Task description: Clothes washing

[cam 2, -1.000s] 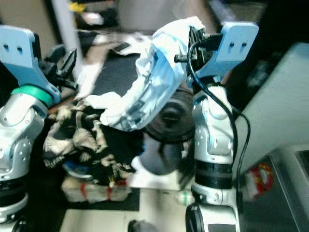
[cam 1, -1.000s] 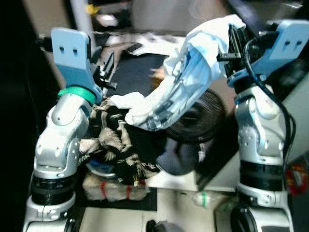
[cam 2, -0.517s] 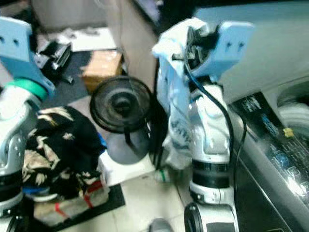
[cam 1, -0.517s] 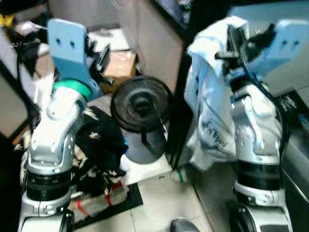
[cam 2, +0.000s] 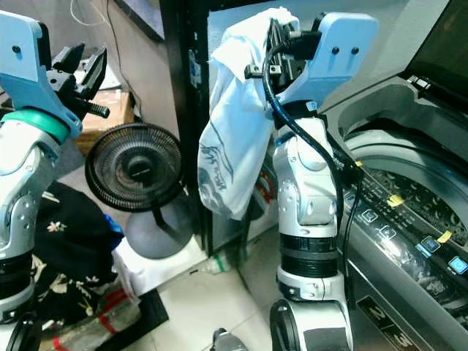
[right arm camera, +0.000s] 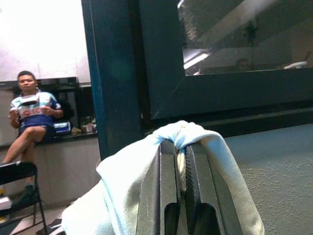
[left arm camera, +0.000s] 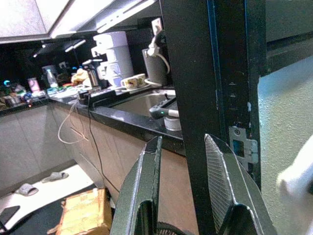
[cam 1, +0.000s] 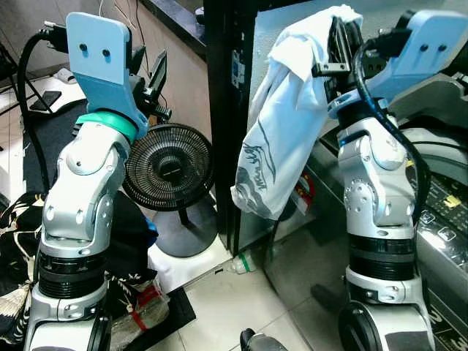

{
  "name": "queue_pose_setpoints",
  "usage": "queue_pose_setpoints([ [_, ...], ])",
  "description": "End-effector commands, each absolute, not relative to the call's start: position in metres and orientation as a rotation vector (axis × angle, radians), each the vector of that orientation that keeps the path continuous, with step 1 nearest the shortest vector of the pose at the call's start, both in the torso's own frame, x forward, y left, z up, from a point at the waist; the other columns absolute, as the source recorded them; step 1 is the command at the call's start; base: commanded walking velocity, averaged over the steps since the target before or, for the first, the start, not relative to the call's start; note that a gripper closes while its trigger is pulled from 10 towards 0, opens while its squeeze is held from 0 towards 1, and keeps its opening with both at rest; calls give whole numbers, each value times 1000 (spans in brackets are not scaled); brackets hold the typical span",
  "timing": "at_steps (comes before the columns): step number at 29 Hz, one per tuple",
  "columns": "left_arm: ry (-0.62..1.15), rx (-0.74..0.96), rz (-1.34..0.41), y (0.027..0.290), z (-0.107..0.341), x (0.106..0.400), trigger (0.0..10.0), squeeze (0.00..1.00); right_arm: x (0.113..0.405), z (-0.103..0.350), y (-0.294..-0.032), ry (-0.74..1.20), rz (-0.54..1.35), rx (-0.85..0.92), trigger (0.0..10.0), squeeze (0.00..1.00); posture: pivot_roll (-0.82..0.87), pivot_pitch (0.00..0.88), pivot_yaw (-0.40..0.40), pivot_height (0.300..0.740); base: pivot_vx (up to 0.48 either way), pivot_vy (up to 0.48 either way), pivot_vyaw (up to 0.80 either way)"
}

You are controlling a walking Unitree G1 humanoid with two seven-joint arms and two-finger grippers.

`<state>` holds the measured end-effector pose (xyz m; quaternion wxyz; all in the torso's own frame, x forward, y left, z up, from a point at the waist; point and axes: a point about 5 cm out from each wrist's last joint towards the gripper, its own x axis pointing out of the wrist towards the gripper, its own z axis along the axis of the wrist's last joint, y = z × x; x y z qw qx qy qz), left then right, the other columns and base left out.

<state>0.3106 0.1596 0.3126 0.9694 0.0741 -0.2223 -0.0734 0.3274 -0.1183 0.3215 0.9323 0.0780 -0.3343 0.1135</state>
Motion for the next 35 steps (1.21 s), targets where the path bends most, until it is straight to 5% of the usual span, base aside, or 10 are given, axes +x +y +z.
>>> queue_pose_setpoints([
  [1,-449,151,-154,157,314,311,10000,0,325,327,-120,-718,225,177,10000,0,59,0,53,740,0,0,0],
  [8,-447,135,-160,157,314,312,10000,0,326,327,-119,-717,225,186,10000,0,59,0,55,740,0,0,0],
  [35,-433,125,-161,154,312,314,10000,0,329,324,-121,-697,209,193,10000,0,60,0,57,740,0,0,-642],
])
